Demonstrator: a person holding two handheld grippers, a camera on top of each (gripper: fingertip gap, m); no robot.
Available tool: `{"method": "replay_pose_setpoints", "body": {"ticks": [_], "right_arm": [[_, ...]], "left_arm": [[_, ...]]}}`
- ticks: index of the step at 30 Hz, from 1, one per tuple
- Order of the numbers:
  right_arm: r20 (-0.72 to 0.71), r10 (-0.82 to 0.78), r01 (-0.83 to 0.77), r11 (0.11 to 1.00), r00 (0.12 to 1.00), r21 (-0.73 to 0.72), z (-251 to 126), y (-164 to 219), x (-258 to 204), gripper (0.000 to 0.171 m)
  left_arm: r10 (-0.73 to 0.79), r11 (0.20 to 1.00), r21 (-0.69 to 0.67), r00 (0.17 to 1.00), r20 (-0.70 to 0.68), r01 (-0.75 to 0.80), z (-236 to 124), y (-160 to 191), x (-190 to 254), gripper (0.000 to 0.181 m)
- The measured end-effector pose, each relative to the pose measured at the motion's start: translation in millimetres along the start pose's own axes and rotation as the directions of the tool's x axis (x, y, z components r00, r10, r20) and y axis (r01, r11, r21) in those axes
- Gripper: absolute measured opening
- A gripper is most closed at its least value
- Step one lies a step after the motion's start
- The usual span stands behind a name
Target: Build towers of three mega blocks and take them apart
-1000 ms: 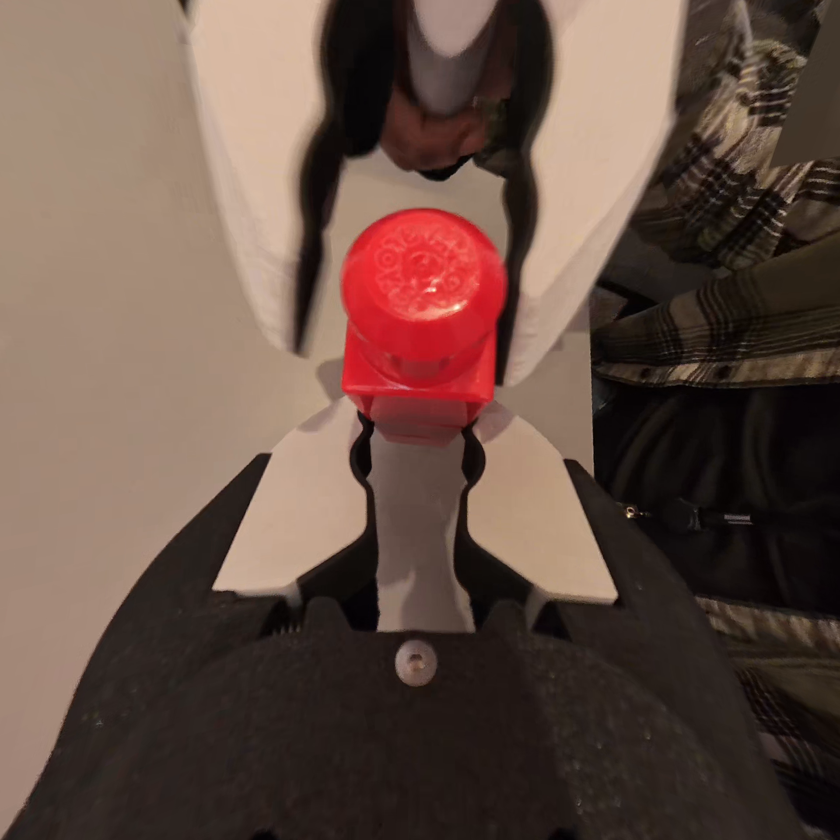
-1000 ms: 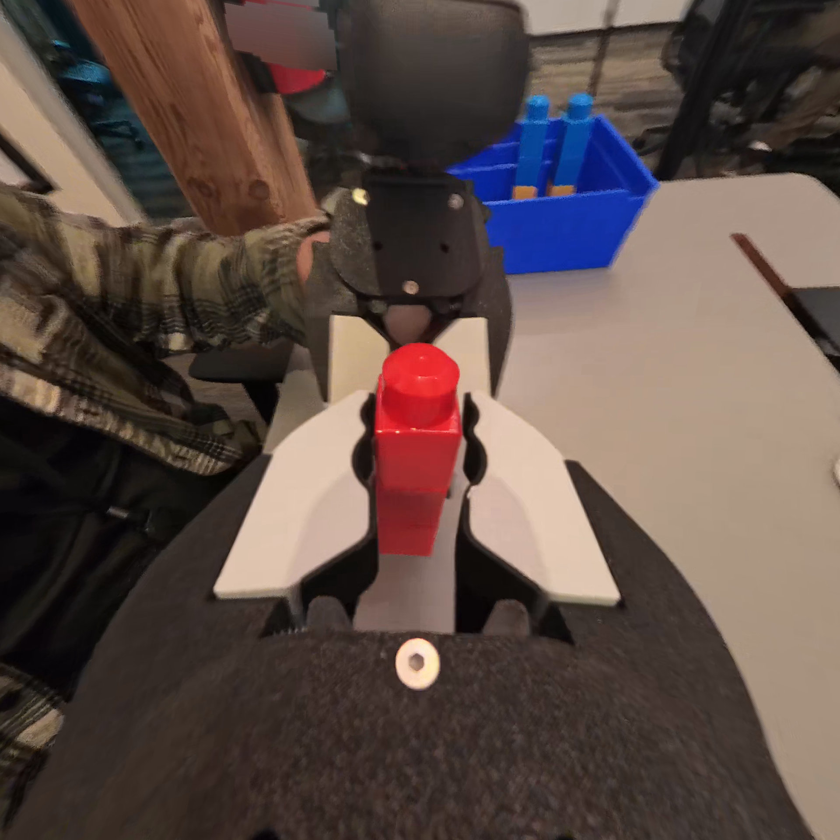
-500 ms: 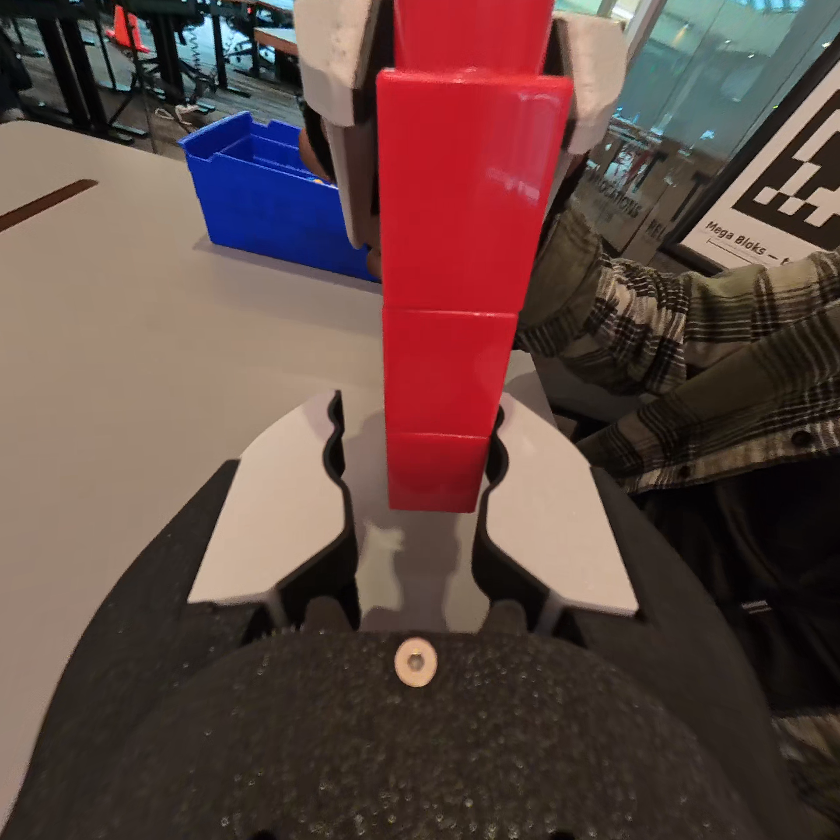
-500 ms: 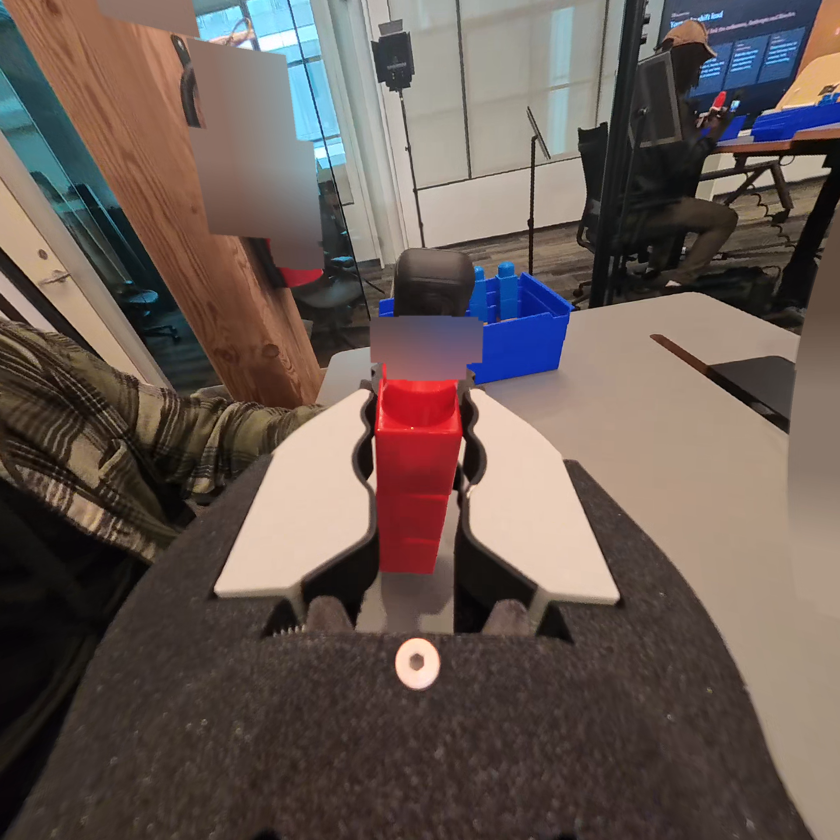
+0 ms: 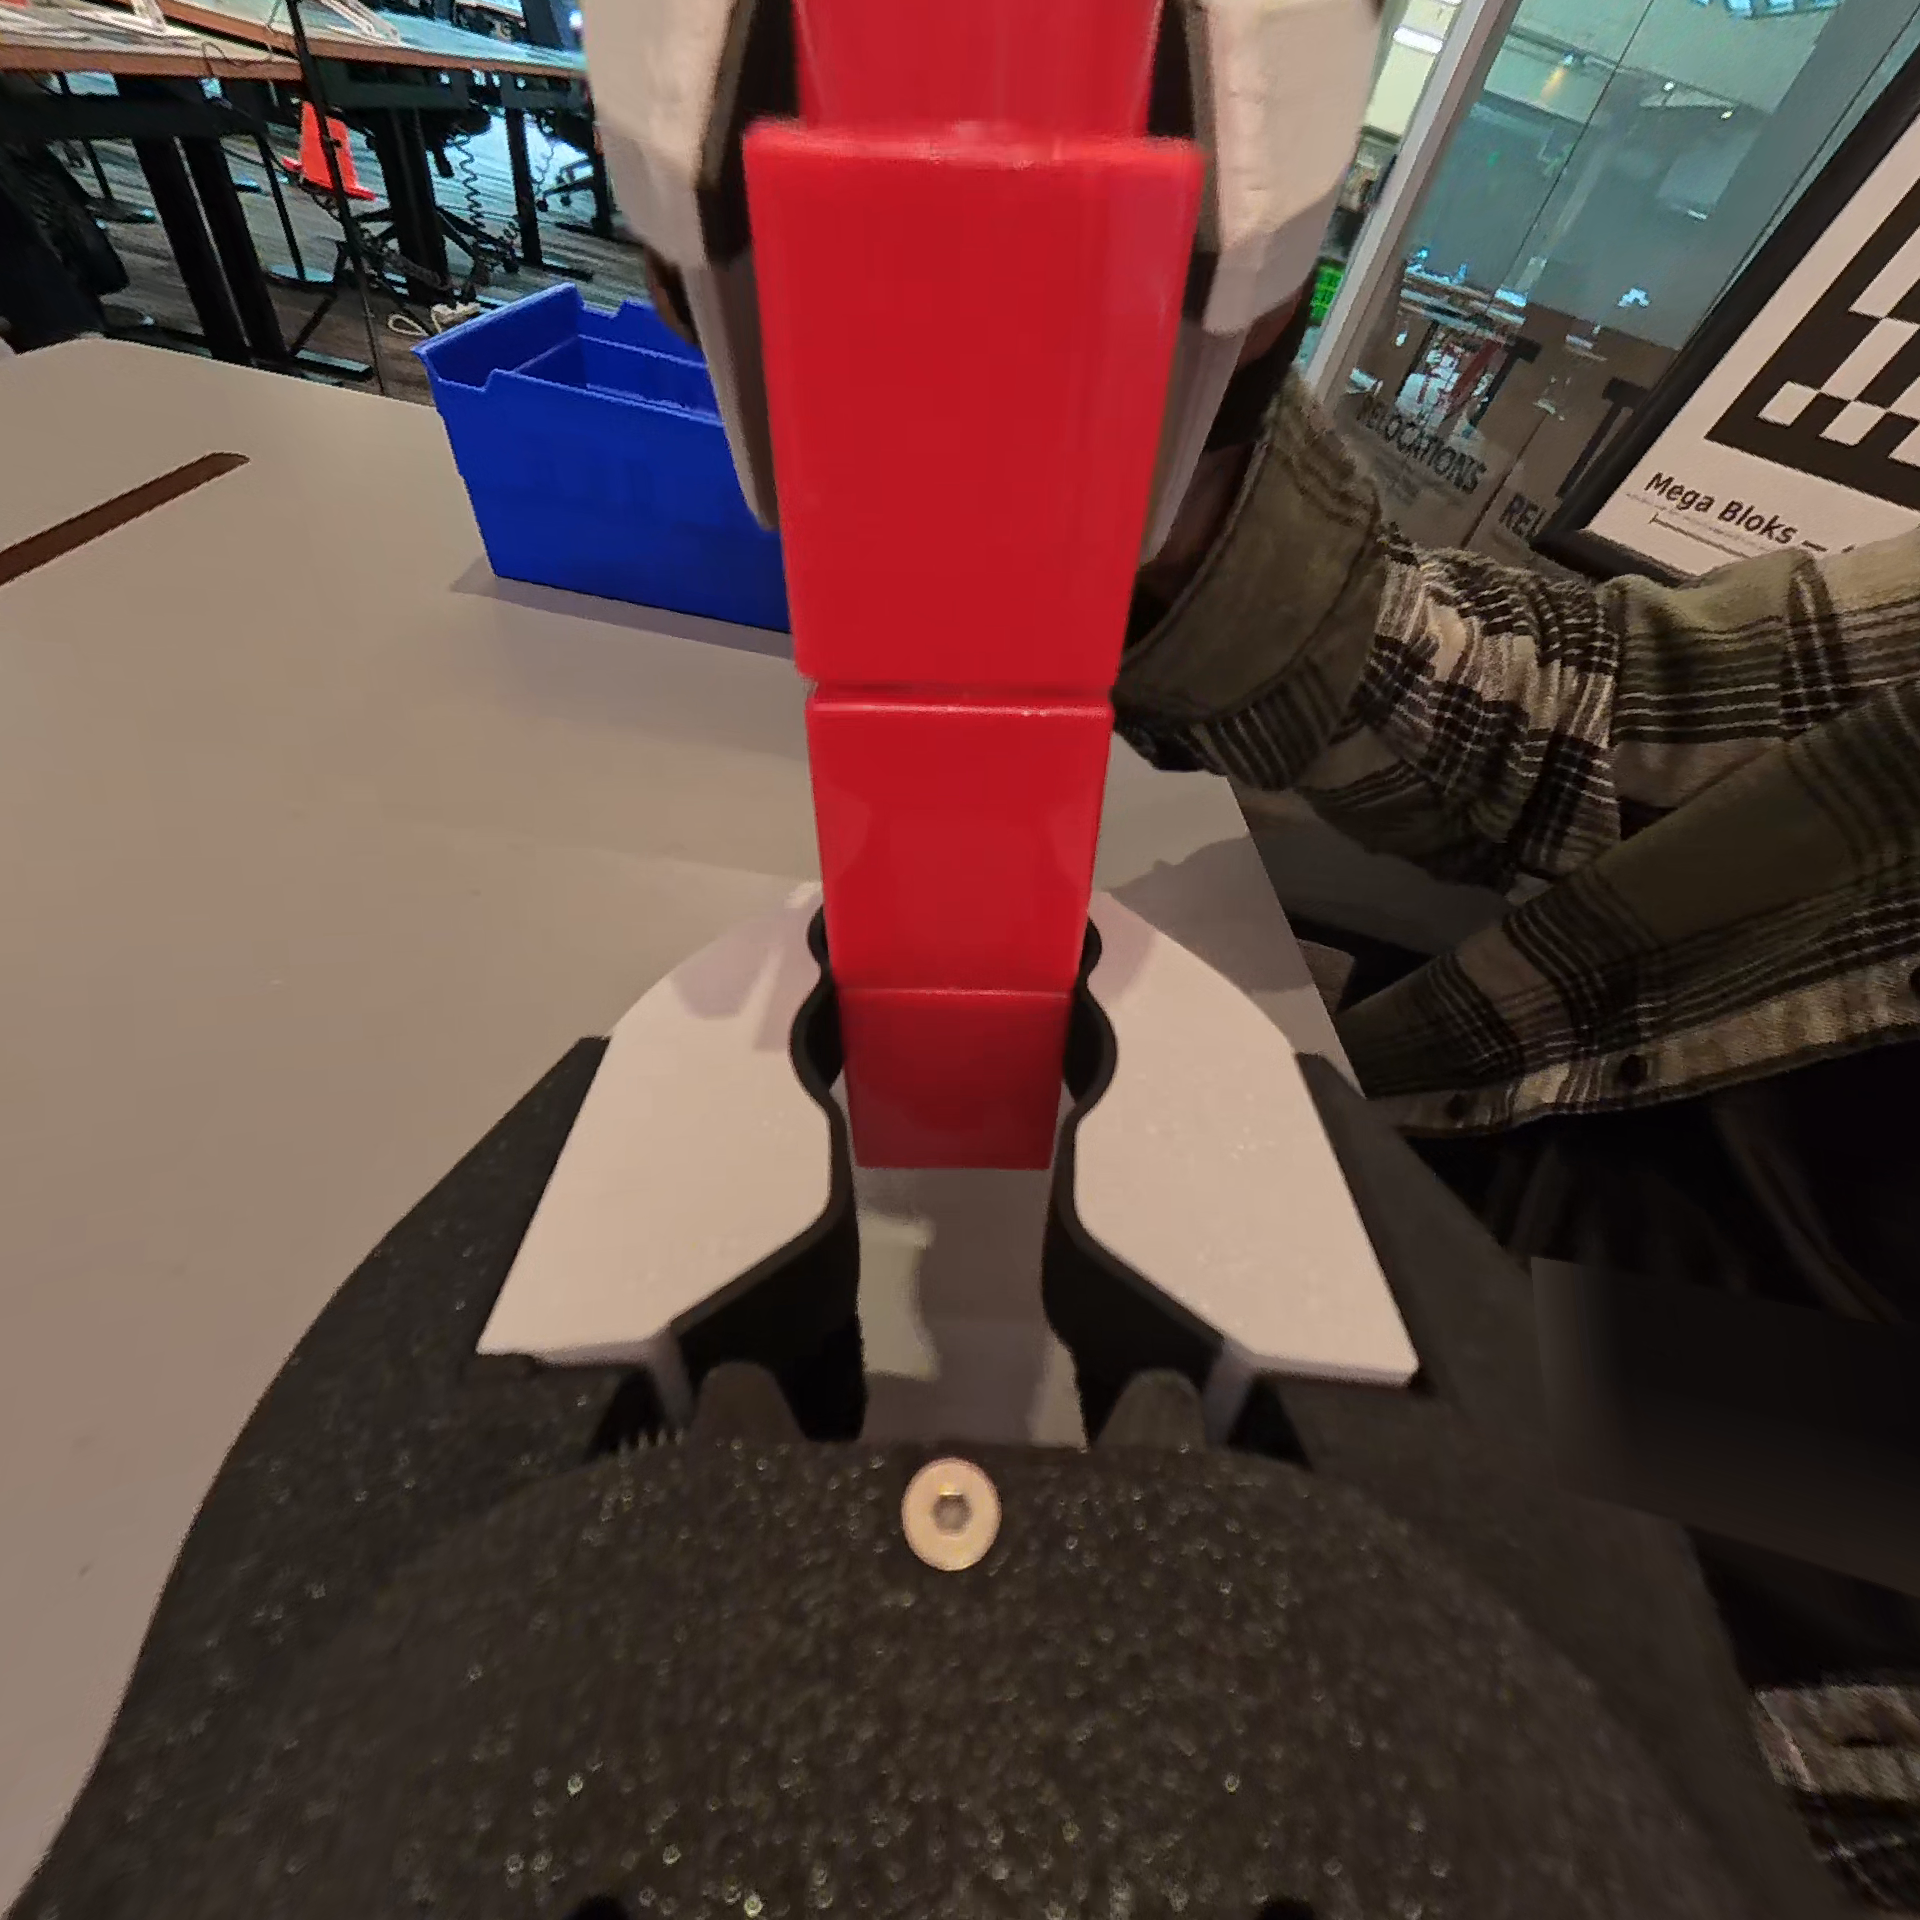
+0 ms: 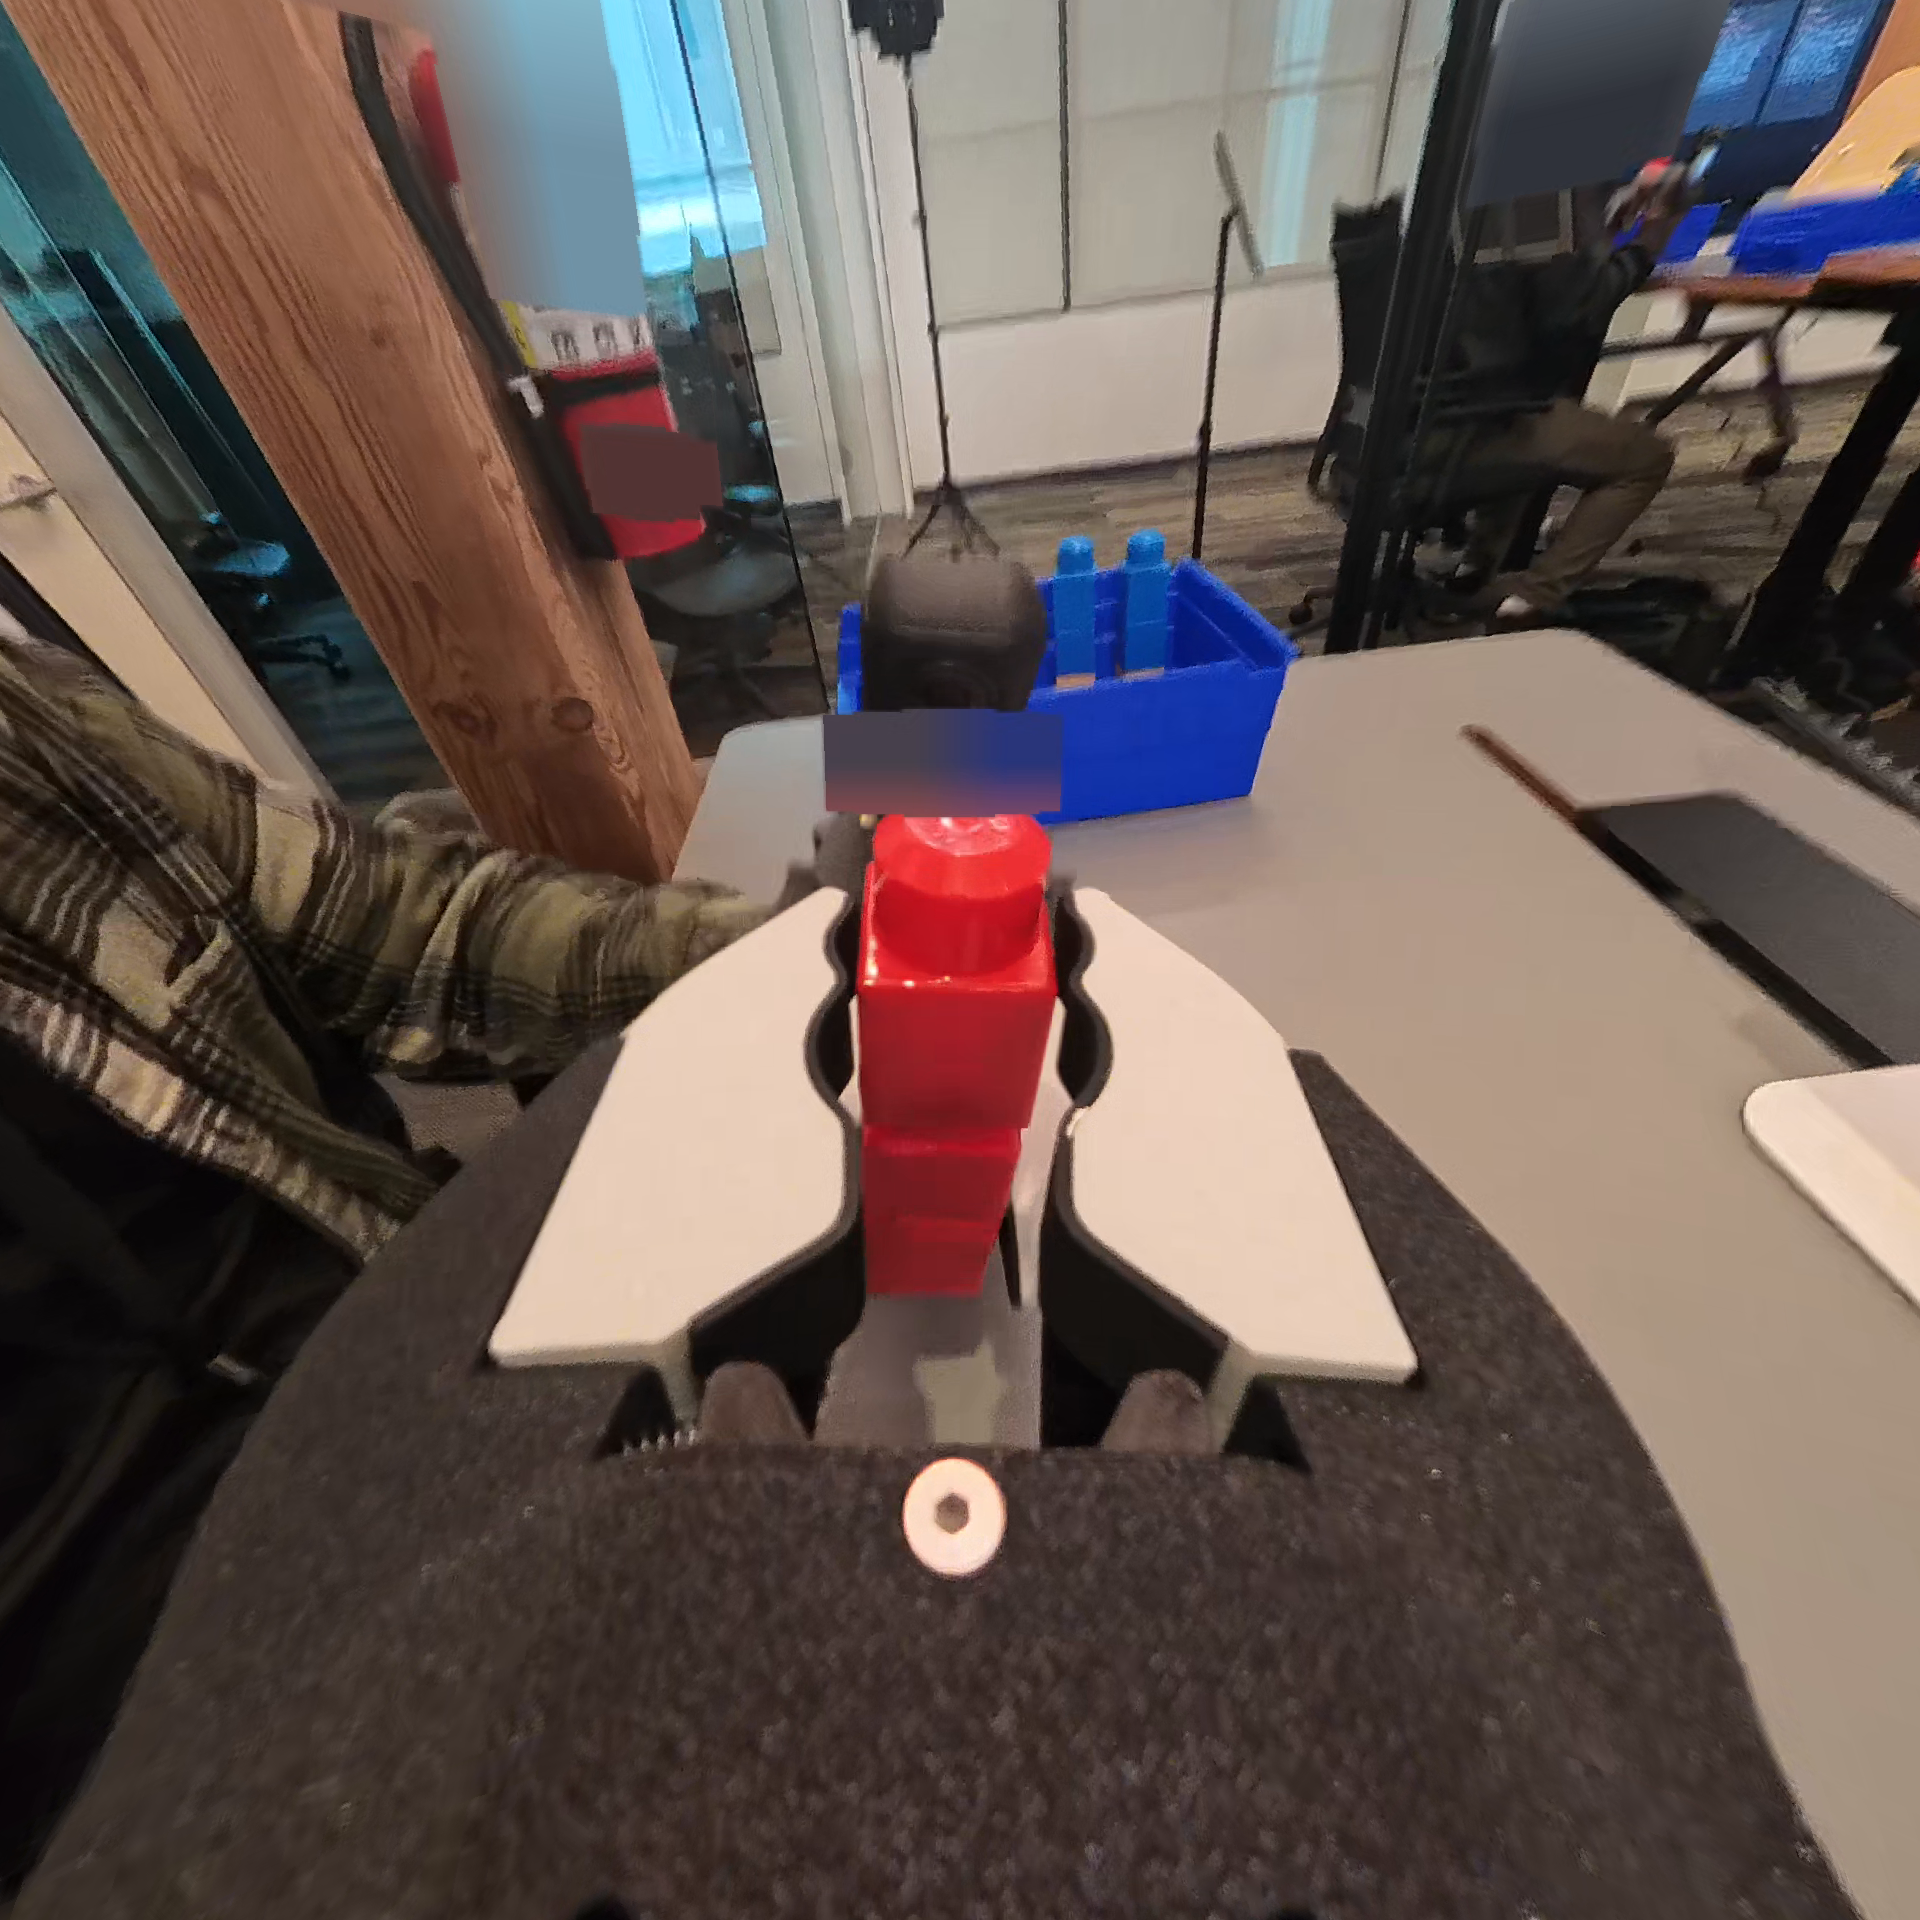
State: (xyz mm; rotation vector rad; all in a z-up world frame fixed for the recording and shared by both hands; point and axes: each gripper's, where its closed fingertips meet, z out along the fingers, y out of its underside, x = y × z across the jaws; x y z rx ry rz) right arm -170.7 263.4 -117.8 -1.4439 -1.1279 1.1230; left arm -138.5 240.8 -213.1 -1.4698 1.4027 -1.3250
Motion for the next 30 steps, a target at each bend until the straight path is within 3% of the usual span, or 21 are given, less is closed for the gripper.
{"method": "replay_pose_setpoints", "body": {"ticks": [3,8,10,13,16,18,20,23,25,28,30], "right_arm": [[0.000,0.044,-0.042,0.971,0.999,0.237,-29,-50,3,0.035],[-0.124,-0.018,0.045,0.974,0.992,0.221,-64,-69,7,0.035],[-0.249,-0.034,0.074,0.985,0.968,0.157,-95,-67,19,0.035],[-0.507,-0.036,0.051,0.999,0.861,0.016,-182,-48,50,0.035],[-0.743,-0.025,-0.066,0.993,0.668,-0.093,-289,-4,84,0.036],[-0.827,0.016,-0.165,0.982,0.562,-0.093,-344,32,98,0.036],[-0.860,0.075,-0.263,0.962,0.505,-0.070,-377,69,105,0.035],[-0.884,0.107,-0.369,0.926,0.456,-0.078,-401,117,112,0.036],[-0.887,0.133,-0.401,0.914,0.443,-0.063,-409,135,114,0.052],[-0.897,0.110,-0.351,0.935,0.428,-0.052,-413,124,112,0.075],[-0.868,0.074,-0.265,0.962,0.491,-0.068,-392,93,102,0.077]], "left_arm": [[0.021,0.996,-0.089,0.998,0.062,-0.016,4,22,-10,0.040],[0.033,0.999,0.038,0.998,0.051,-0.035,-9,-3,-6,0.040],[0.035,0.998,0.055,0.998,0.049,-0.037,-11,-3,-5,0.040],[0.054,0.997,0.058,0.997,0.046,-0.057,-11,-2,-3,0.040],[0.056,0.996,0.072,0.998,0.010,-0.056,-8,-6,2,0.040],[0.068,0.996,0.055,0.998,0.008,-0.069,-5,-4,5,0.040],[0.087,0.995,0.044,0.996,0.018,-0.087,-3,-2,6,0.040],[0.092,0.994,0.050,0.995,0.024,-0.093,-4,-2,6,0.040],[0.081,0.995,0.062,0.996,0.028,-0.083,-6,-2,4,0.040],[0.064,0.996,0.066,0.997,0.048,-0.067,-8,-1,-2,0.040],[0.052,0.997,0.061,0.997,0.051,-0.055,-8,1,-5,0.040]]}}
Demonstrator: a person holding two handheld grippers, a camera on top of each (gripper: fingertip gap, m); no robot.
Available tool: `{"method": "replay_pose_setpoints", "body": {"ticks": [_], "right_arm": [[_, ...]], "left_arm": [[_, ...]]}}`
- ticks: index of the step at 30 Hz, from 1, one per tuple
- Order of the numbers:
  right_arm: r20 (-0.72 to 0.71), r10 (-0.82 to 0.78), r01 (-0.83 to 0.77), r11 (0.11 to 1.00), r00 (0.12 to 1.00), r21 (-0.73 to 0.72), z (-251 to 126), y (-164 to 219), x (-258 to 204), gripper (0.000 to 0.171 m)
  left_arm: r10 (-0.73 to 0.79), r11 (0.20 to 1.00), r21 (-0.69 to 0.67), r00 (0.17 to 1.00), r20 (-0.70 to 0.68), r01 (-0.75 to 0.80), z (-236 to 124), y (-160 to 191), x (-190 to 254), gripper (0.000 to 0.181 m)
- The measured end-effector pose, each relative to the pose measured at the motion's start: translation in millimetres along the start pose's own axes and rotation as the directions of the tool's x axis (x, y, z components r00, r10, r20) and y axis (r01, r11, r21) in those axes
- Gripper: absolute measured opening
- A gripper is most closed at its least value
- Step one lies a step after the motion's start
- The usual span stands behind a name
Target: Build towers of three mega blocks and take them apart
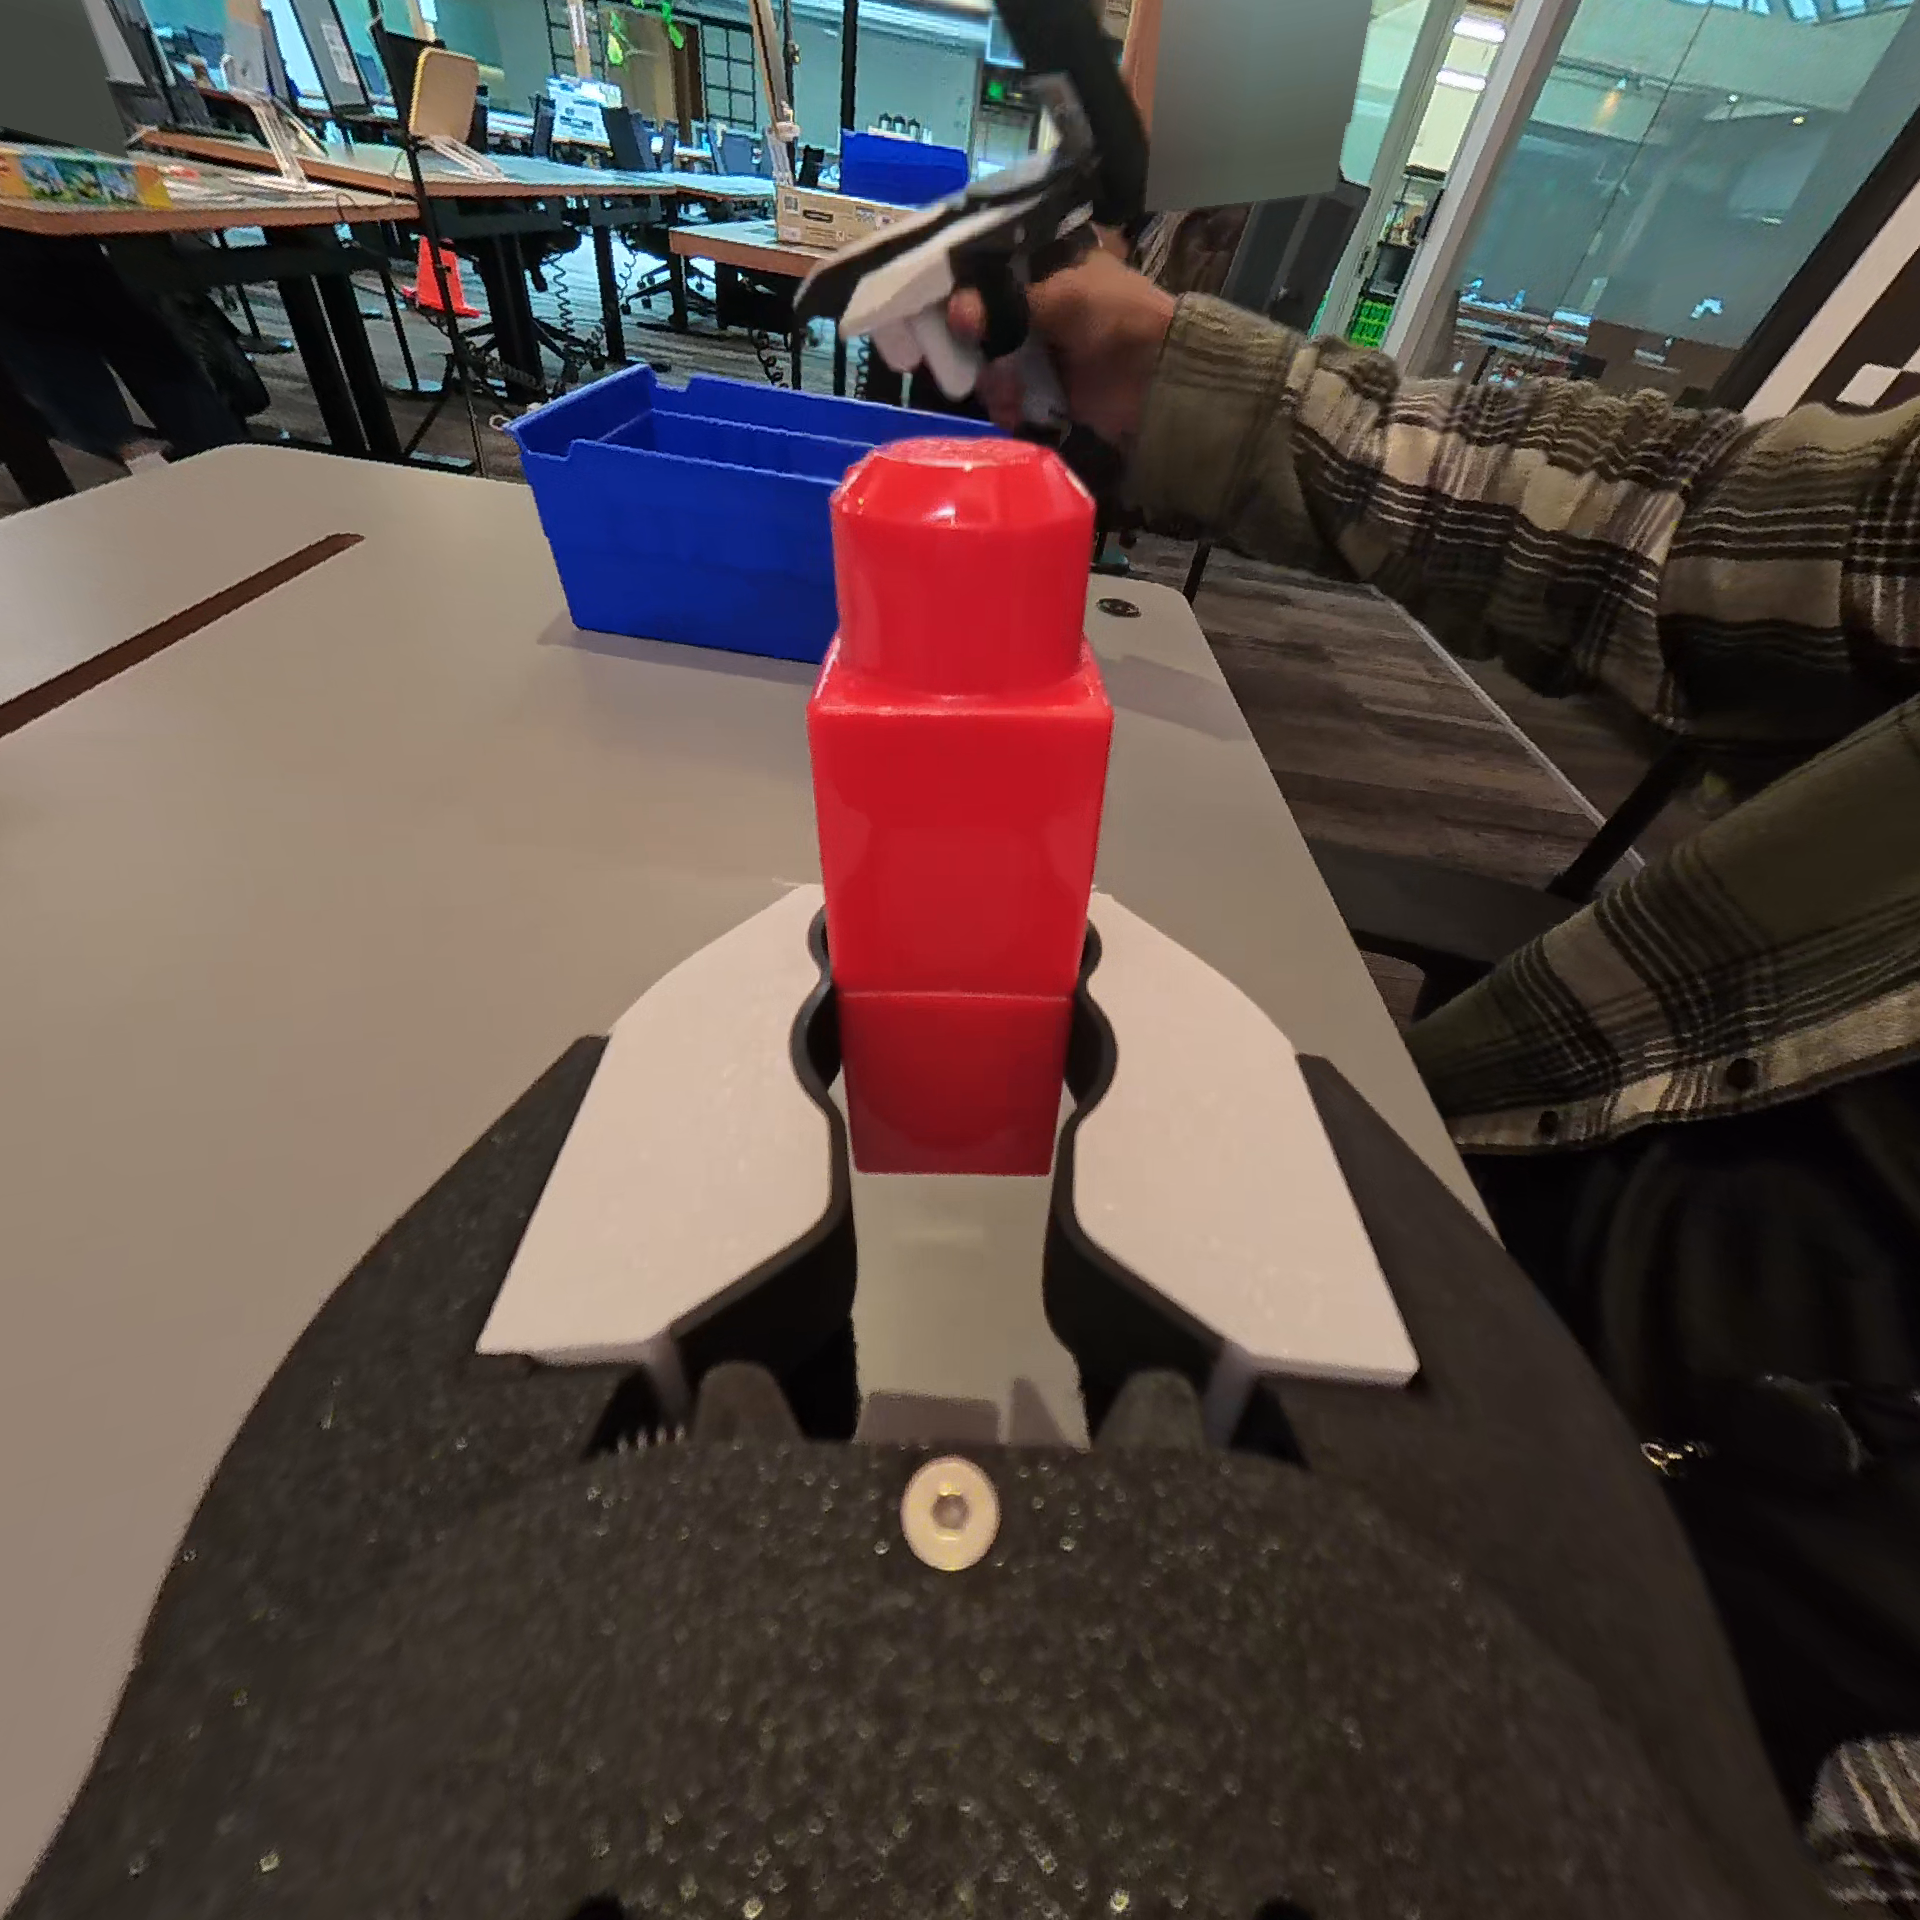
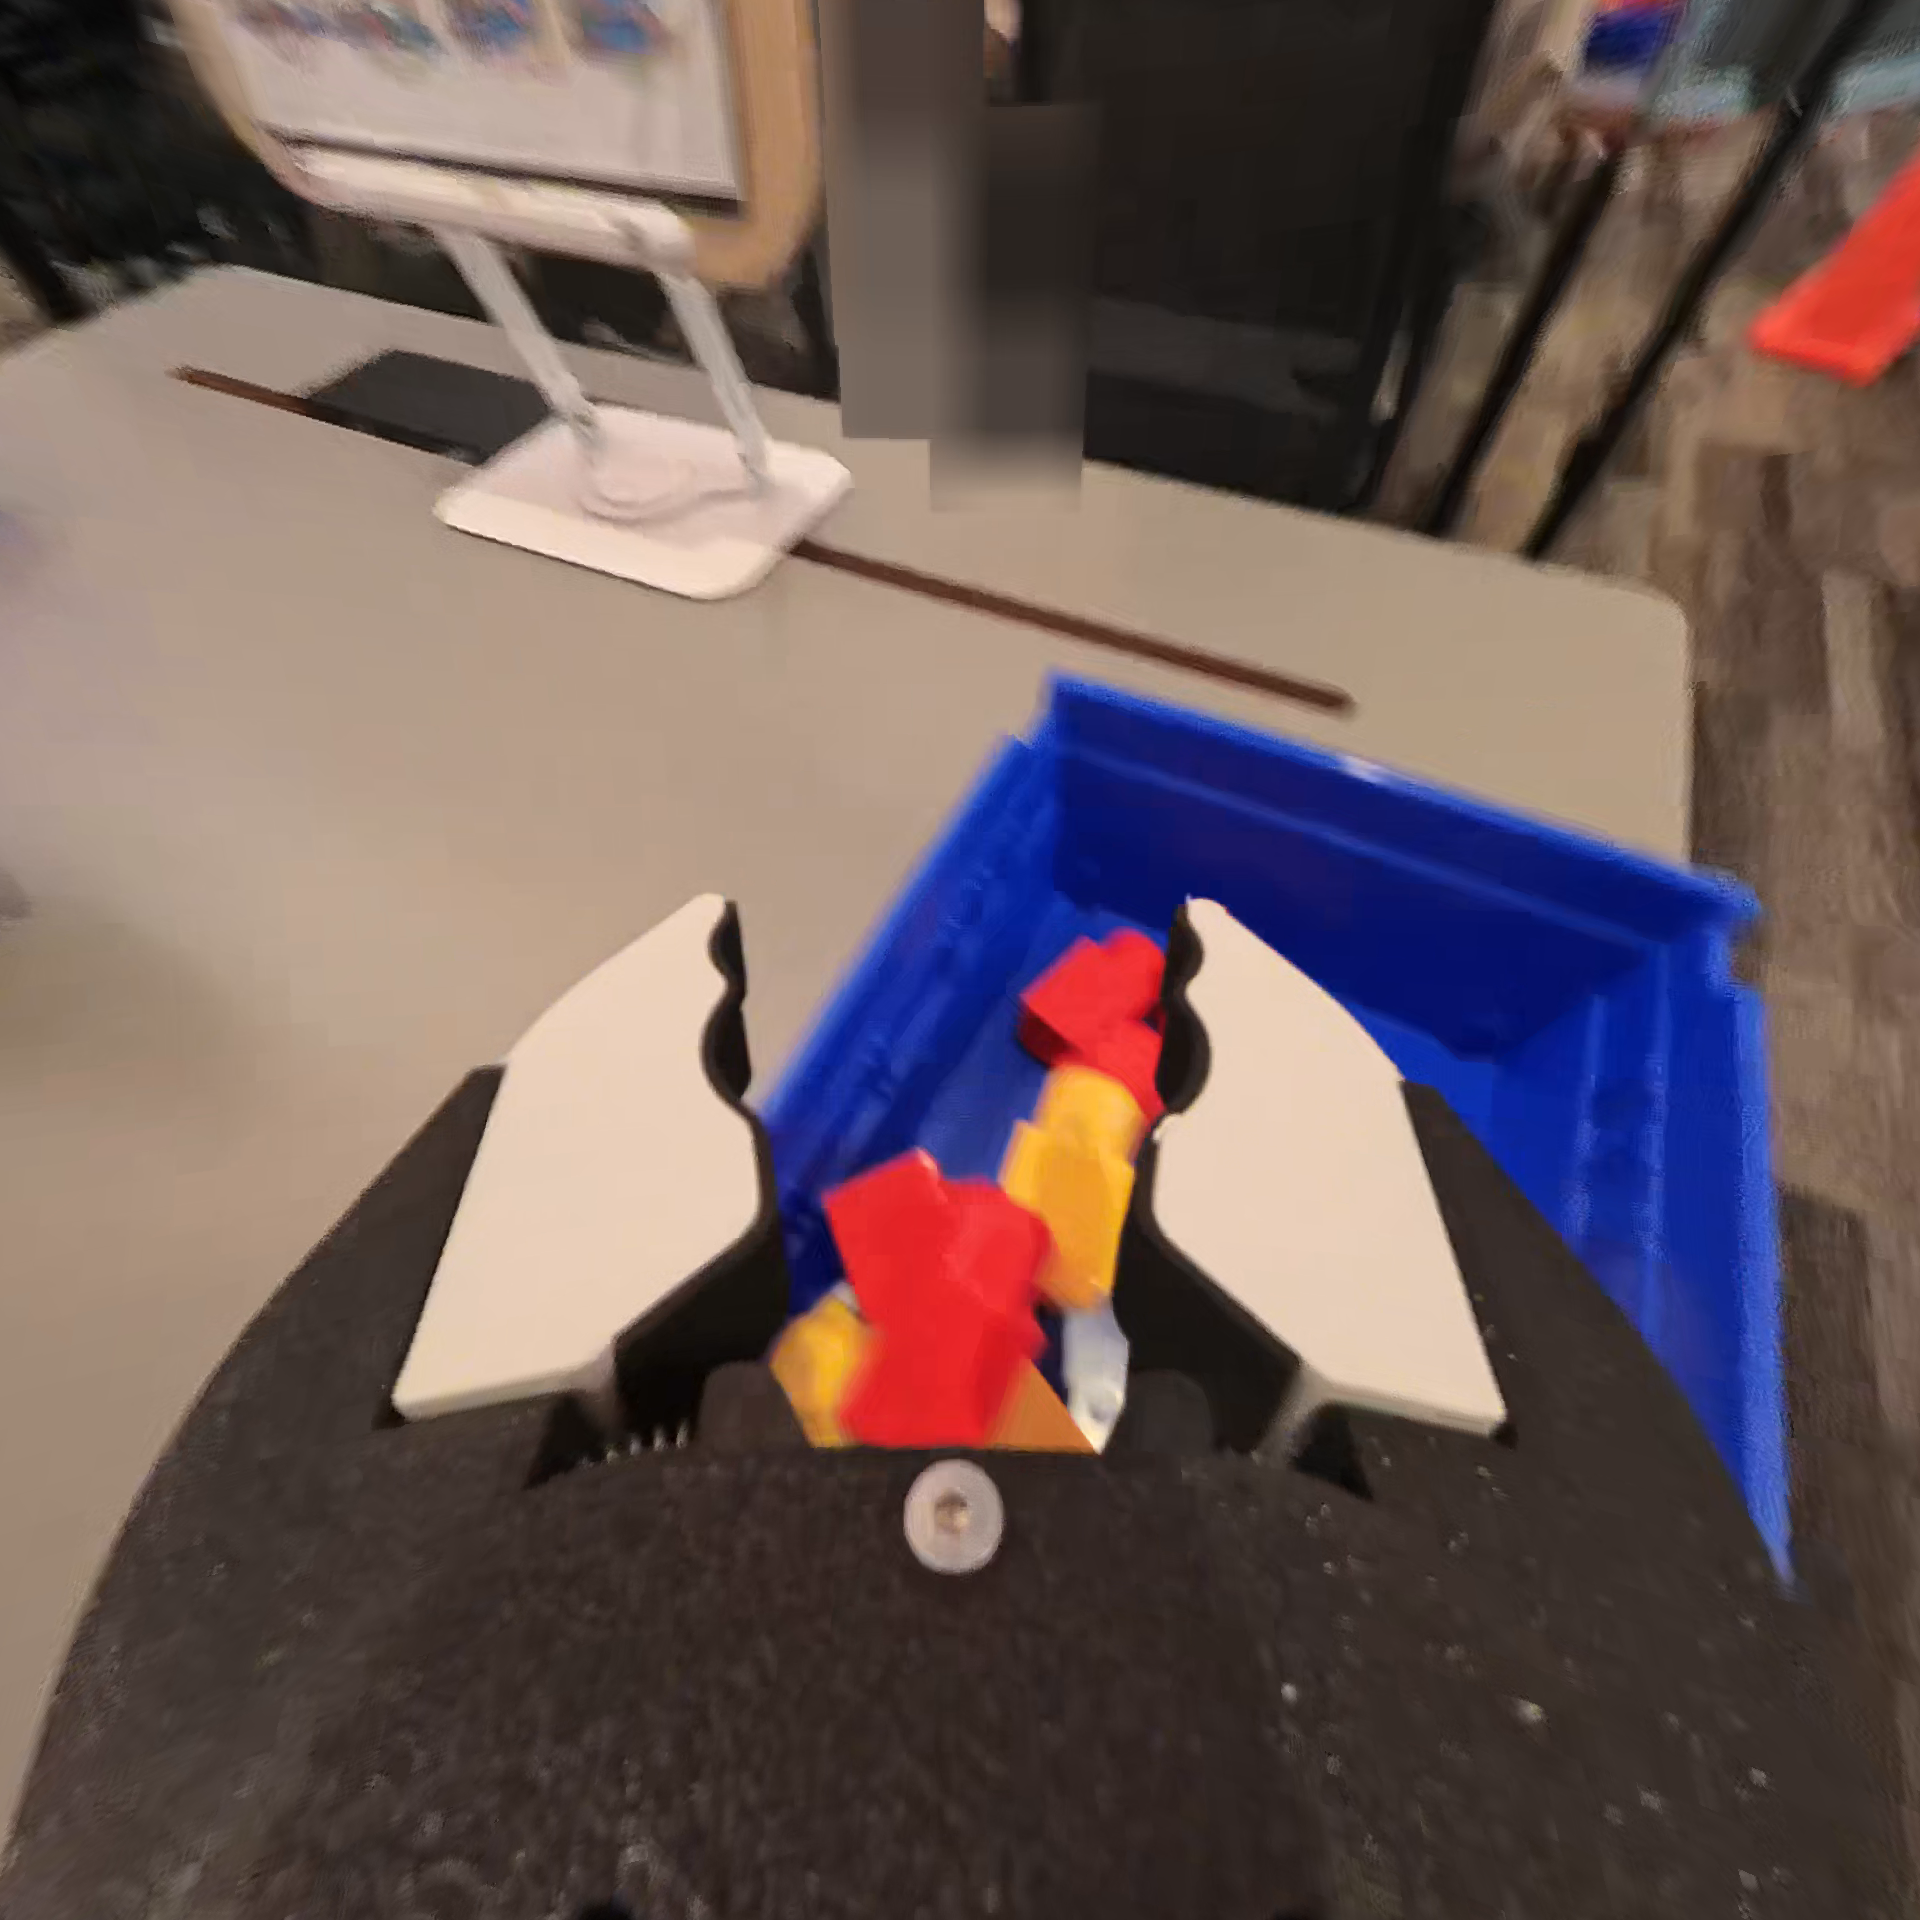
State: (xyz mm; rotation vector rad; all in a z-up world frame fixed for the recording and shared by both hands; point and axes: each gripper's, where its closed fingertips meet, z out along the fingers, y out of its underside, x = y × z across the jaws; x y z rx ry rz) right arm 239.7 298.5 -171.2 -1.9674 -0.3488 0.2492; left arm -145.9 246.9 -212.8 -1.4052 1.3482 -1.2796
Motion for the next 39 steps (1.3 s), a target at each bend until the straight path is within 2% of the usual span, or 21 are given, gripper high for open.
{"method": "replay_pose_setpoints", "body": {"ticks": [3,5,8,10,12,15,20,22,25,30,34,36,37,39], "right_arm": [[0.198,-0.124,0.111,0.991,0.972,0.077,8,-41,-81,0.078],[0.354,-0.198,0.171,0.980,0.914,0.106,22,-56,-150,0.085],[0.590,-0.266,0.212,0.964,0.763,0.160,42,-63,-254,0.085],[0.696,-0.301,0.242,0.952,0.652,0.185,54,-59,-308,0.080],[0.761,-0.332,0.282,0.938,0.557,0.203,65,-51,-348,0.070],[0.804,-0.359,0.348,0.915,0.474,0.204,82,-40,-380,0.064],[0.835,-0.358,0.426,0.889,0.418,0.168,99,-26,-400,0.060],[0.851,-0.358,0.447,0.879,0.386,0.167,99,-22,-404,0.036],[0.841,-0.384,0.483,0.858,0.382,0.173,99,-21,-404,0.035],[0.844,-0.362,0.437,0.883,0.396,0.173,92,-33,-405,0.035],[0.832,-0.378,0.431,0.882,0.406,0.190,83,-39,-404,0.035],[0.809,-0.360,0.201,0.932,0.464,0.300,63,-90,-390,0.035],[0.765,-0.369,0.140,0.926,0.528,0.350,55,-115,-371,0.035],[0.628,-0.415,0.174,0.895,0.658,0.410,45,-142,-327,0.035]], "left_arm": [[-0.009,1.000,-0.010,1.000,0.005,0.009,2,2,-2,0.040],[-0.002,1.000,-0.020,1.000,0.010,0.002,3,3,-1,0.040],[0.008,0.999,-0.042,1.000,0.030,-0.006,5,6,-3,0.040],[0.007,0.999,-0.053,0.999,0.035,-0.005,7,8,-4,0.040],[0.009,0.998,-0.069,0.999,0.040,-0.006,8,12,-5,0.040],[0.009,0.997,-0.078,0.999,0.037,-0.006,9,14,-5,0.040],[0.026,0.996,-0.088,0.999,0.029,-0.024,11,13,-1,0.040],[0.035,0.995,-0.093,0.999,0.026,-0.032,12,13,0,0.040],[0.040,0.994,-0.100,0.999,0.030,-0.037,12,14,0,0.040],[0.032,0.999,-0.041,0.999,0.026,-0.031,13,0,4,0.040],[0.060,0.996,-0.061,0.998,0.030,-0.058,15,-1,9,0.040],[0.103,0.973,-0.215,0.991,0.084,-0.083,18,26,-1,0.040],[0.109,0.969,-0.232,0.990,0.086,-0.087,20,33,-2,0.040],[0.078,0.987,-0.147,0.995,0.063,-0.068,17,18,3,0.039]]}}
